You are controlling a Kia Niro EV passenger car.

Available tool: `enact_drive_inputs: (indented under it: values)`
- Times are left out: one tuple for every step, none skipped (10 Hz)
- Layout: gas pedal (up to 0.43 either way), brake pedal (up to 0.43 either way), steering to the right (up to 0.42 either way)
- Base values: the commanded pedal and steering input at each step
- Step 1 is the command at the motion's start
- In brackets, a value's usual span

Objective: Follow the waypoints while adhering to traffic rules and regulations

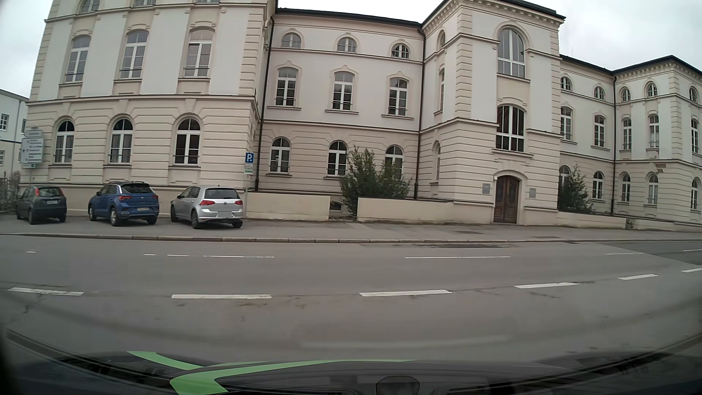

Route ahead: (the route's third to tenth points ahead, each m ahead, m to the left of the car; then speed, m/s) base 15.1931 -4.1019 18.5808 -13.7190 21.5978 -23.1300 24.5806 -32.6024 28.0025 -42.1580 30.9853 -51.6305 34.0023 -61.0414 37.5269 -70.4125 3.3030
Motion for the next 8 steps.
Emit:
enact_drive_inputs:
  values:
    - [0.000,0.280,0.279]
    - [0.000,0.280,0.281]
    - [0.000,0.280,0.282]
    - [0.000,0.280,0.282]
    - [0.000,0.250,0.282]
    - [0.000,0.000,0.282]
    - [0.000,0.000,0.282]
    - [0.000,0.000,0.286]
